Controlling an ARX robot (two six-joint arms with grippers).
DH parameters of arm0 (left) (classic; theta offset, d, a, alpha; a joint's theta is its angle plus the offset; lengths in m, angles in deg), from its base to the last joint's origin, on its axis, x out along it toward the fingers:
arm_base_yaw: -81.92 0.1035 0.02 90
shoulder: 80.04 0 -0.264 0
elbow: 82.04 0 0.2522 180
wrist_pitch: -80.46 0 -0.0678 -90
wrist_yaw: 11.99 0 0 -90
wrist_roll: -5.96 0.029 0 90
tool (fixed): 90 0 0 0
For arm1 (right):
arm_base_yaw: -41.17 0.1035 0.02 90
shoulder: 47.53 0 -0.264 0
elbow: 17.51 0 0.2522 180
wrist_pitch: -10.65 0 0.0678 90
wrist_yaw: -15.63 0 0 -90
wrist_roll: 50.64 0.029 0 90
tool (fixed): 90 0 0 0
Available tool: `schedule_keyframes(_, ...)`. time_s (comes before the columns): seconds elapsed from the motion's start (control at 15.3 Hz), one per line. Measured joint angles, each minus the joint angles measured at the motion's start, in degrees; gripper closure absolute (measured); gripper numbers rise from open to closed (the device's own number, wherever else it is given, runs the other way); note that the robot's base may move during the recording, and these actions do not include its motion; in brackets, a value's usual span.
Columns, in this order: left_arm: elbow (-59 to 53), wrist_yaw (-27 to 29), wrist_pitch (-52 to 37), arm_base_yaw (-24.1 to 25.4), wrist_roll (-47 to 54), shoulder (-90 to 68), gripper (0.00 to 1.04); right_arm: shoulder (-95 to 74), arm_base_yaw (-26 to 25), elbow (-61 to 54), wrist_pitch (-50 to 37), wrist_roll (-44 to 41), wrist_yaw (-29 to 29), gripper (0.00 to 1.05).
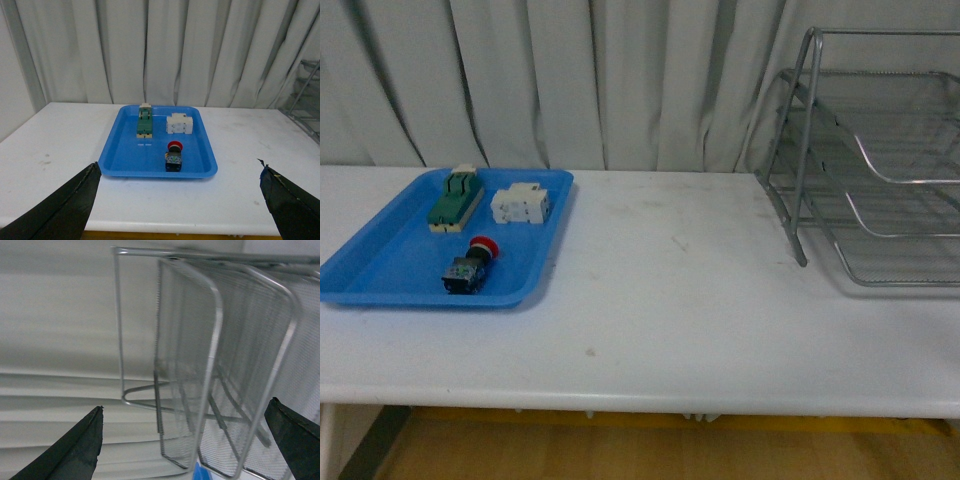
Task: Place button on rack with both arms
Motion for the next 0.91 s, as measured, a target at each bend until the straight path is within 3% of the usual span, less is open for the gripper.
schedule_keyframes(0.26, 0.00, 0.00, 0.00, 0.00, 0.00, 0.00, 0.07, -8.87, 1.88, 3.28, -0.09, 2.43, 0.44, 0.06)
schedule_keyframes(0.91, 0.00, 0.00, 0.00, 0.00, 0.00, 0.00, 0.07, -16.87, 4.52, 12.39, -0.20, -6.10, -0.13, 0.06)
